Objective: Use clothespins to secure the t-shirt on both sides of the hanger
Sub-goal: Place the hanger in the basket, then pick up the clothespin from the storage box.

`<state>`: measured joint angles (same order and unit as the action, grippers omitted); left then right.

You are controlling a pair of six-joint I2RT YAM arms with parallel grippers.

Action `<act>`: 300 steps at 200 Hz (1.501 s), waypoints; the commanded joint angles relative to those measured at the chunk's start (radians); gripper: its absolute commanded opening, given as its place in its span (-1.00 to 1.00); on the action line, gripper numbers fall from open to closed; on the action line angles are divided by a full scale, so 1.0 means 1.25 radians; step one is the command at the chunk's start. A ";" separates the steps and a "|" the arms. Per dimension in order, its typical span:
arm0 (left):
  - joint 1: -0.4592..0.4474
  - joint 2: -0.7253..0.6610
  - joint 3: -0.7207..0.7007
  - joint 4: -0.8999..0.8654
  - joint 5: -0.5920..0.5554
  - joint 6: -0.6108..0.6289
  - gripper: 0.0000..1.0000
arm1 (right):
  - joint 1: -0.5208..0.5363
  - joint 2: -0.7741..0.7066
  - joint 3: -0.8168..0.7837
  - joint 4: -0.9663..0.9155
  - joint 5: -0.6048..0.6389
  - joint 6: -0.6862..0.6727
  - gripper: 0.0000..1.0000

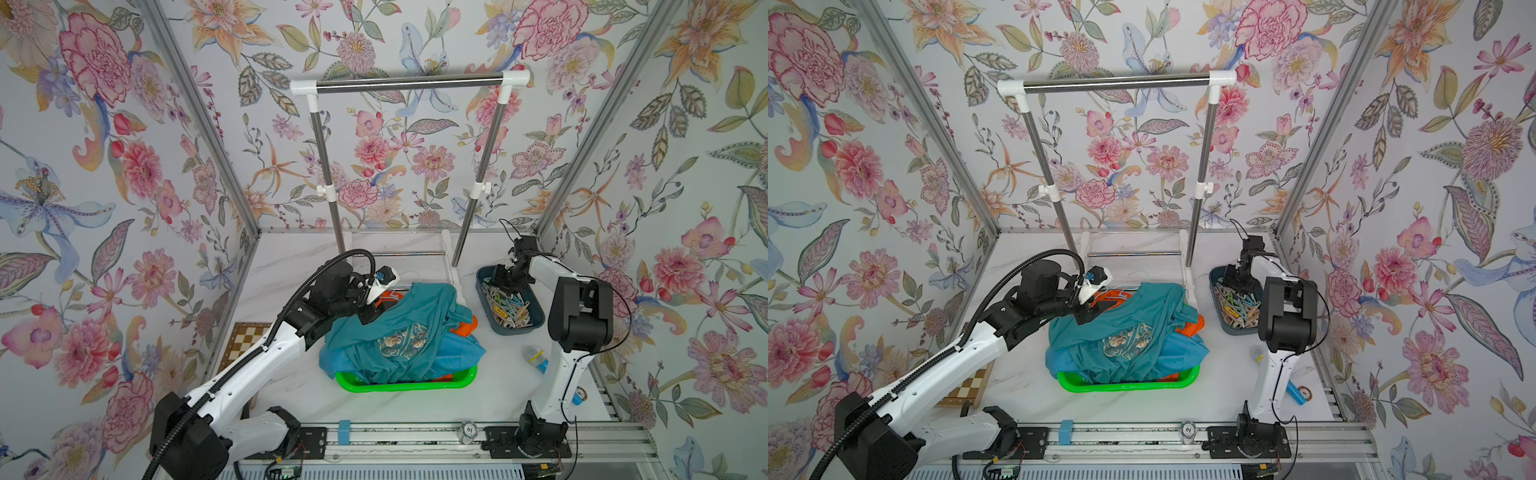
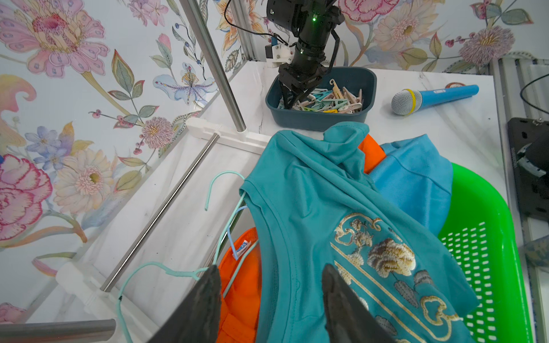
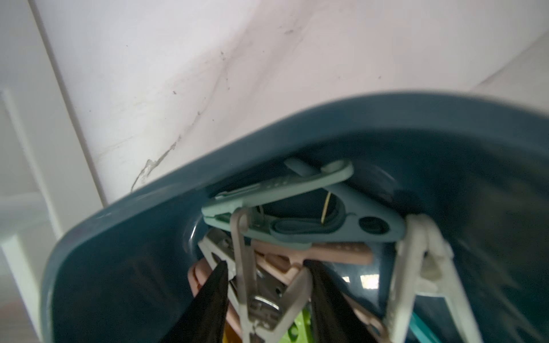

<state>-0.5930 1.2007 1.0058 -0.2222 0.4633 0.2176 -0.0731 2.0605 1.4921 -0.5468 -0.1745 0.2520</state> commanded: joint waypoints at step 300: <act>0.007 0.041 -0.119 0.383 -0.018 -0.432 0.99 | -0.040 -0.316 -0.232 0.193 -0.184 0.063 -0.41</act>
<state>-0.5892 1.2114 0.8230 0.2604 0.4118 -0.3016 -0.1139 1.7348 1.2285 -0.3328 -0.3870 0.3229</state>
